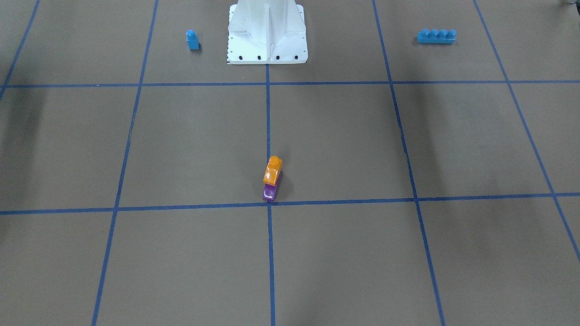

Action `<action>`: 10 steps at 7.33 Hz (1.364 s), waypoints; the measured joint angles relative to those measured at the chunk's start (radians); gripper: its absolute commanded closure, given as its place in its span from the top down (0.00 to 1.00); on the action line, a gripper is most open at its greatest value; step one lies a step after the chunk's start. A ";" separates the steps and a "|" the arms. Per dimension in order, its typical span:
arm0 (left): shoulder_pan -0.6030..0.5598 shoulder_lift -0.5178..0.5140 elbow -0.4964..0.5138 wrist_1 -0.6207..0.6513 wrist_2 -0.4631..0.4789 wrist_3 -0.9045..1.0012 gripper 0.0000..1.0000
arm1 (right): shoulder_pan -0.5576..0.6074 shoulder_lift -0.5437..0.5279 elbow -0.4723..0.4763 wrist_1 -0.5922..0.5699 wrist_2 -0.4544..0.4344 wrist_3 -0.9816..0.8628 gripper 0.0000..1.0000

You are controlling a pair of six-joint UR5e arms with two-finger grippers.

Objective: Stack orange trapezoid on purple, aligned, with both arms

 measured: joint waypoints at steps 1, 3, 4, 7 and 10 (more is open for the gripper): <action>-0.003 0.000 0.002 0.001 0.000 0.000 1.00 | 0.008 -0.004 0.000 -0.005 0.003 -0.028 1.00; -0.005 -0.004 0.005 0.001 0.002 0.000 1.00 | 0.026 -0.003 0.007 -0.022 -0.005 -0.052 1.00; -0.005 -0.006 0.006 0.001 0.002 0.000 1.00 | 0.028 -0.004 0.008 -0.028 -0.010 -0.067 1.00; -0.004 -0.010 0.008 0.001 0.005 0.000 1.00 | 0.024 -0.011 0.006 -0.033 -0.019 -0.111 1.00; -0.004 -0.012 0.009 0.001 0.005 -0.001 1.00 | 0.026 -0.011 0.004 -0.038 -0.019 -0.115 1.00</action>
